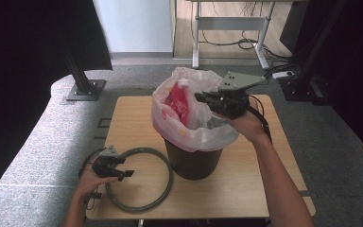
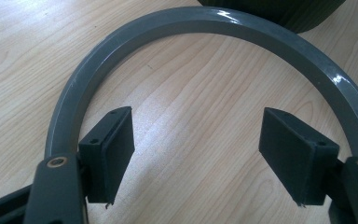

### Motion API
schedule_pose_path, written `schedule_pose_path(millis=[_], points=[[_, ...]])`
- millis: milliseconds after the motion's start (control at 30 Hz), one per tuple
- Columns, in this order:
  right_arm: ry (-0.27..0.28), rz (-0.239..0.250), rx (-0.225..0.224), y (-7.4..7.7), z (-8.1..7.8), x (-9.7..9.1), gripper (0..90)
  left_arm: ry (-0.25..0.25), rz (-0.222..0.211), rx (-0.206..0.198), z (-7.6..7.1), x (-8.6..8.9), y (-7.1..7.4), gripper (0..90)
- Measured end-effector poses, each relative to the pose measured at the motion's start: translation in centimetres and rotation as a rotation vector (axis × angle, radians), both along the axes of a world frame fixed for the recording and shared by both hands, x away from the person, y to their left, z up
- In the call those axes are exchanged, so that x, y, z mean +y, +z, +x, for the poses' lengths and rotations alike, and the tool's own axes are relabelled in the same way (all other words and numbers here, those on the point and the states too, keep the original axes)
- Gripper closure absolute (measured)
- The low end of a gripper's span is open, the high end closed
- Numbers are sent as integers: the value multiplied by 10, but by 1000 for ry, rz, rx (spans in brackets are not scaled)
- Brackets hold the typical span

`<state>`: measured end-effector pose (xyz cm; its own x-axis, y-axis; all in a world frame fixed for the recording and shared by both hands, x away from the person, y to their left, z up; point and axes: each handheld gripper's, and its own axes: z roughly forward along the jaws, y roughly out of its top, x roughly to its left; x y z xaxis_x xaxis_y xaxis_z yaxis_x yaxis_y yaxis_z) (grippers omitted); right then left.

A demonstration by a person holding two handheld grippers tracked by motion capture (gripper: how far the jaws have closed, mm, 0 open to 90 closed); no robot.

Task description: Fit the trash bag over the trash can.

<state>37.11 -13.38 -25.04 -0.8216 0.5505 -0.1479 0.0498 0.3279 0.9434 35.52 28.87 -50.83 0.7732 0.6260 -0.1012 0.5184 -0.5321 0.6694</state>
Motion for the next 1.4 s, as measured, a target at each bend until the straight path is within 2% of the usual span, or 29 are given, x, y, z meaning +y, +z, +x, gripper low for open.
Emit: schedule_pose_path(millis=[367, 667, 1100, 1400], points=[[1, -20, 30, -15, 3, 3, 891, 2, 4, 7, 0, 0, -2, 266], [-12, -23, 66, -27, 7, -3, 891, 6, 5, 13, 1, 0, -3, 266], [-18, -19, 81, -27, 5, -12, 890, 3, 11, 20, 1, -1, -4, 266], [-53, -38, 110, -27, 8, -17, 887, 3, 13, 23, 1, 0, -5, 266]])
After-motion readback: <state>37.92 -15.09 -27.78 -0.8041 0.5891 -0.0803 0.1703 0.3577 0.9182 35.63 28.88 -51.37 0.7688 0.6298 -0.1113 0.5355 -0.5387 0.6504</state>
